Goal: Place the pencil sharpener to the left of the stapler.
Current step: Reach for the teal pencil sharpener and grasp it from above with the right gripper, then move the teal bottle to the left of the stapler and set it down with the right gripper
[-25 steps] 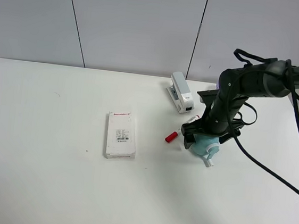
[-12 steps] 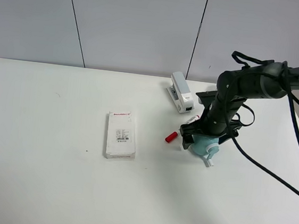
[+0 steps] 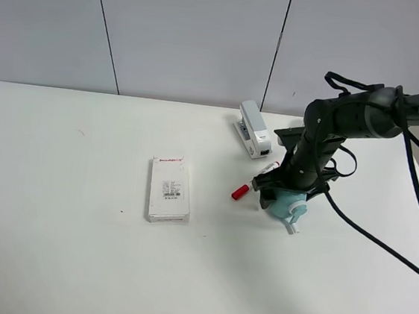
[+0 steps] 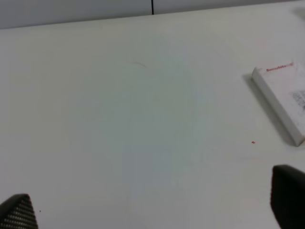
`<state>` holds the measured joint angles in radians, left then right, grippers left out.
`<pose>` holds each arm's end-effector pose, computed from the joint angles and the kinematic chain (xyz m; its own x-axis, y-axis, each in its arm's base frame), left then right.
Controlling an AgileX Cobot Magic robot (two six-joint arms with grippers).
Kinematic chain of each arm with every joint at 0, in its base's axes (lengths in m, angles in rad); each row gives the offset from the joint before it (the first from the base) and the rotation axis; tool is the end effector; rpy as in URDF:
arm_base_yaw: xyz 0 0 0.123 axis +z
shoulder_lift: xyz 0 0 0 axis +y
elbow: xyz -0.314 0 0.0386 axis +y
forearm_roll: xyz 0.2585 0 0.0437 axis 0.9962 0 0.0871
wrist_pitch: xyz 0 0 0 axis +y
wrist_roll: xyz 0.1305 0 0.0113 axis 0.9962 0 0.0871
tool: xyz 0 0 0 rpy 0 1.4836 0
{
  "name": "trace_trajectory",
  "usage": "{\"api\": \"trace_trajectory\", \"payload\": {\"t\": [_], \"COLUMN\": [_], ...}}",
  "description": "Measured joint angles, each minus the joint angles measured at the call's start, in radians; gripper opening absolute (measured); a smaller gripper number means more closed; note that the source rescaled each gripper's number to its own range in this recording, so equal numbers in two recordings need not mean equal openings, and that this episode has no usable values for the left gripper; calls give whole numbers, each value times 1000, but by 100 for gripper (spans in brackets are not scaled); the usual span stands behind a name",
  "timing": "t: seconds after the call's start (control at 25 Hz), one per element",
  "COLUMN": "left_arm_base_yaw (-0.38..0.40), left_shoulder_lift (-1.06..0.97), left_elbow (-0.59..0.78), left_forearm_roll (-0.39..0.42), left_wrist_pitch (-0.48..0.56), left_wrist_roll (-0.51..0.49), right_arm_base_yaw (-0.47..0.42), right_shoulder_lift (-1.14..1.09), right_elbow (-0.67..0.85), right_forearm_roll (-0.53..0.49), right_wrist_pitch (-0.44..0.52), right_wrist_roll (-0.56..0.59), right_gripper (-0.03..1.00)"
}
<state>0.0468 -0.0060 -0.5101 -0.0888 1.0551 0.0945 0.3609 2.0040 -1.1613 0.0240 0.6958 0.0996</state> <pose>0.0070 -0.0098 0.2684 -0.4329 0.0302 -0.9009 0.0447 0.9989 0.0120 0.3614 0.1385 0.0979 -0.9642 -0.2381 -0.1167 -0.2429 0.9696 0.0292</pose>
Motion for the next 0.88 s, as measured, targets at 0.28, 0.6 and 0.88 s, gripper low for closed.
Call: {"api": "trace_trajectory", "payload": {"t": [0.28,0.6,0.88], "left_arm_base_yaw": [0,0,0], "left_shoulder_lift": [0,0,0], "left_elbow": [0,0,0], "left_forearm_roll": [0,0,1], "left_wrist_pitch": [0,0,0], "left_wrist_roll": [0,0,0], "right_arm_base_yaw": [-1,-1,-1], "right_shoulder_lift": [0,-41,-180], "right_elbow": [0,0,-37], "right_forearm_roll": [-1,1,1], "right_wrist_pitch": [1,59,211], "right_wrist_roll": [0,-10,-42], "right_gripper": [0,0,0]}}
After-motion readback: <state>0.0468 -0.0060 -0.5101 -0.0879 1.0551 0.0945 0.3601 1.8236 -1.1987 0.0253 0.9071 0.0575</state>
